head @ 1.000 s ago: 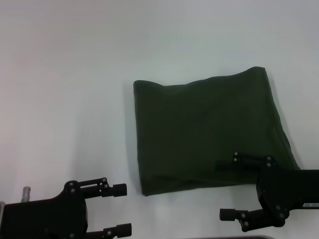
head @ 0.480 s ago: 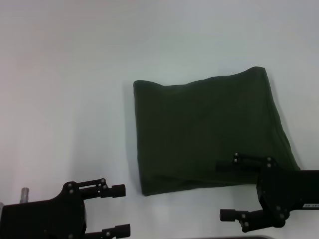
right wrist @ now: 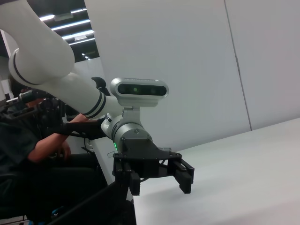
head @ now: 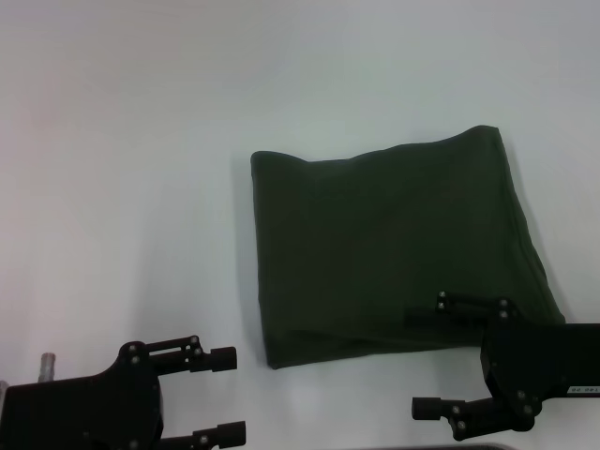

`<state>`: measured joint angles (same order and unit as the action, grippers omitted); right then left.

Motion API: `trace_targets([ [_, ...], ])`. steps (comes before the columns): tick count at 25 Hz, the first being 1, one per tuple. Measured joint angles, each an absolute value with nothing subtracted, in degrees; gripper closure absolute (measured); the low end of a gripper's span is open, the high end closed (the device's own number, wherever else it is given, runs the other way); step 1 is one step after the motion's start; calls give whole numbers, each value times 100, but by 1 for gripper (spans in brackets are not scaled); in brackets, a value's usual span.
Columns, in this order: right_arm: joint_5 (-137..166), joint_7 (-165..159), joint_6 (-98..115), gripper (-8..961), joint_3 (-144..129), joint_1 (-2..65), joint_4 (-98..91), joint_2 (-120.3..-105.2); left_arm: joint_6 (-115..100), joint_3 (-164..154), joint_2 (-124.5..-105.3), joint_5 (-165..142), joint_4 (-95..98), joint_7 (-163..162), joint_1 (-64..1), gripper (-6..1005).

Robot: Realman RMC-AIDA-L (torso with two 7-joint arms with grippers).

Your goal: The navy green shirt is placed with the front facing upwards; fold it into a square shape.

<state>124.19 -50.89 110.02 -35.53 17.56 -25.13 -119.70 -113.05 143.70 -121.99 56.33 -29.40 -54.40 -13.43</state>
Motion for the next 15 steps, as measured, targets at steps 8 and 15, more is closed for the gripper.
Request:
trace_targets([
  [8, 12418, -5104, 11002, 23, -3558, 1766, -2513, -11970, -11297, 14370, -12199, 5631, -2927, -5440, -1339, 309],
  [15, 12419, -5106, 11001, 23, -3560, 1766, -2514, -11970, -11298, 14370, -12199, 5625, -2931, -5440, -1336, 309],
])
